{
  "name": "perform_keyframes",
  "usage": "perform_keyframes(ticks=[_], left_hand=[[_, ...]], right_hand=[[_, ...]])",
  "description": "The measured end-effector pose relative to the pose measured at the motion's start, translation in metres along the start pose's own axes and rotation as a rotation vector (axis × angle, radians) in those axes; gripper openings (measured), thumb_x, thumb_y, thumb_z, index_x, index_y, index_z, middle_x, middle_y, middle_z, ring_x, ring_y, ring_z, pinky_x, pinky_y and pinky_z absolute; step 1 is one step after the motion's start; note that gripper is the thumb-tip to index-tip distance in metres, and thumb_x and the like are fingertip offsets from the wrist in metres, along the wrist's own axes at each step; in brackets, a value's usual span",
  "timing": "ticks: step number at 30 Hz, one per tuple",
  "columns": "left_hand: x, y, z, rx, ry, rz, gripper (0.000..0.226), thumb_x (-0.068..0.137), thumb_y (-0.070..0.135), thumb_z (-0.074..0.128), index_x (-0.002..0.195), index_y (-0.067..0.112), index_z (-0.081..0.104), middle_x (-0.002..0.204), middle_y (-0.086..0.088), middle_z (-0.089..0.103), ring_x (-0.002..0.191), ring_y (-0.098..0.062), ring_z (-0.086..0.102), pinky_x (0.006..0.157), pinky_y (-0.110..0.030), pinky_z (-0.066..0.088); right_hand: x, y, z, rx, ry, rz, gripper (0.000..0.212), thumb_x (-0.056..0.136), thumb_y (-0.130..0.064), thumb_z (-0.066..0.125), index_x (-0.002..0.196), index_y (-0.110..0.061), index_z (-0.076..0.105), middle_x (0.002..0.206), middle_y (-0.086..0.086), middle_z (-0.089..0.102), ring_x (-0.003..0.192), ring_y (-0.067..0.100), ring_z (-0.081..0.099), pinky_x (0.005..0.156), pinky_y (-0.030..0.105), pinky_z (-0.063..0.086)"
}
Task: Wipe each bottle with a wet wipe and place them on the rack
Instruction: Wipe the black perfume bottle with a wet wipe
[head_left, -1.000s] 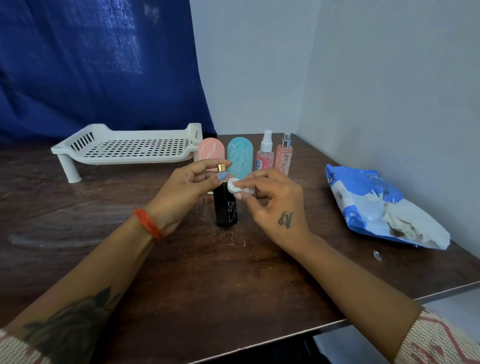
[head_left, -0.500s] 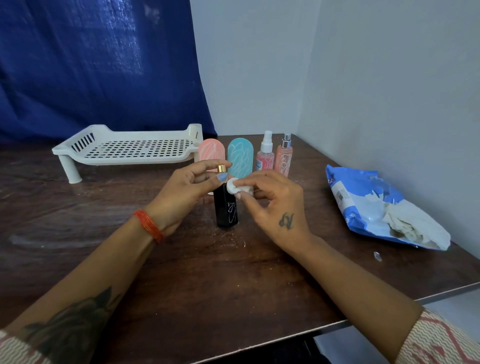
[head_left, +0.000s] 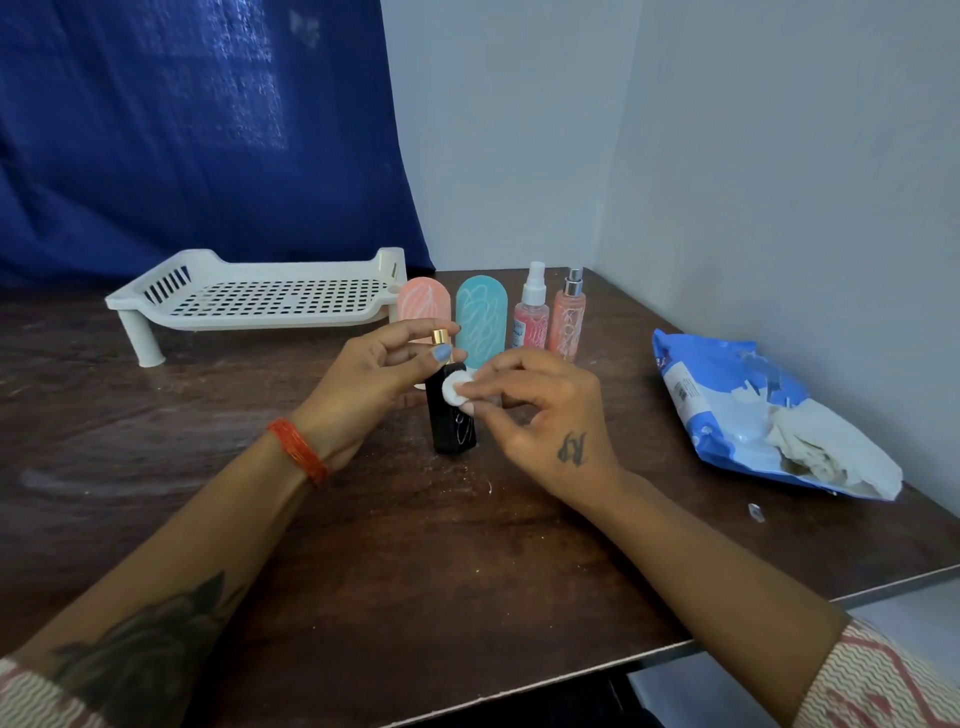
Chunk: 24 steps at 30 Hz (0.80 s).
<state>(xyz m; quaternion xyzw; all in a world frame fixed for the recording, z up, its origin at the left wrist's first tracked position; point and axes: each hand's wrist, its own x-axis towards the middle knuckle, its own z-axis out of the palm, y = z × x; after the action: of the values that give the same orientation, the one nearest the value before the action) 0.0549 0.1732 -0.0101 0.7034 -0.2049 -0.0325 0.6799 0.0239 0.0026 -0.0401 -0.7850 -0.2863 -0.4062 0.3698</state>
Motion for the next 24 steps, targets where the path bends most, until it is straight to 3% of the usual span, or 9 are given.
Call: perform_keyframes(ticks=[7,11,18,24], left_hand=[[0.0006,0.0002,-0.0011,0.016,0.006,-0.020,0.029,0.089,0.014,0.058,0.117,0.019,0.061,0.100,0.002,0.074,0.098,-0.009,0.067,0.076,-0.025,0.053],[0.0001,0.0006,-0.0009,0.009,0.001,-0.019,0.030,0.089,0.013,0.057,0.118,0.019,0.061,0.101,0.001,0.073,0.097,-0.008,0.068,0.074,-0.020,0.055],[0.0000,0.0012,-0.0009,0.016,0.007,-0.022,0.030,0.089,0.013,0.057,0.117,0.018,0.061,0.101,0.003,0.073,0.097,-0.007,0.067,0.072,-0.020,0.055],[-0.0003,0.0015,-0.0001,0.016,0.022,-0.022,0.029,0.089,0.012,0.057,0.118,0.017,0.061,0.101,0.001,0.073,0.096,-0.008,0.068,0.071,-0.020,0.054]], right_hand=[[-0.0024,0.0024,-0.0002,-0.068,0.006,0.056,0.011,0.069,-0.002,0.070,0.077,-0.007,0.075,0.077,0.003,0.067,0.069,0.008,0.060,0.060,0.024,0.052],[-0.0008,0.0005,-0.0004,-0.061,0.016,0.047,0.011,0.072,-0.005,0.073,0.083,-0.008,0.075,0.083,0.004,0.067,0.076,0.008,0.061,0.065,0.022,0.053],[-0.0033,-0.0003,-0.0010,-0.040,-0.081,0.036,0.011,0.063,0.002,0.074,0.068,-0.007,0.074,0.074,0.002,0.066,0.068,0.007,0.059,0.061,0.017,0.050],[-0.0019,-0.0004,-0.0009,-0.056,-0.016,0.080,0.010,0.070,-0.004,0.072,0.079,-0.008,0.075,0.081,0.004,0.067,0.074,0.008,0.060,0.063,0.021,0.052]])
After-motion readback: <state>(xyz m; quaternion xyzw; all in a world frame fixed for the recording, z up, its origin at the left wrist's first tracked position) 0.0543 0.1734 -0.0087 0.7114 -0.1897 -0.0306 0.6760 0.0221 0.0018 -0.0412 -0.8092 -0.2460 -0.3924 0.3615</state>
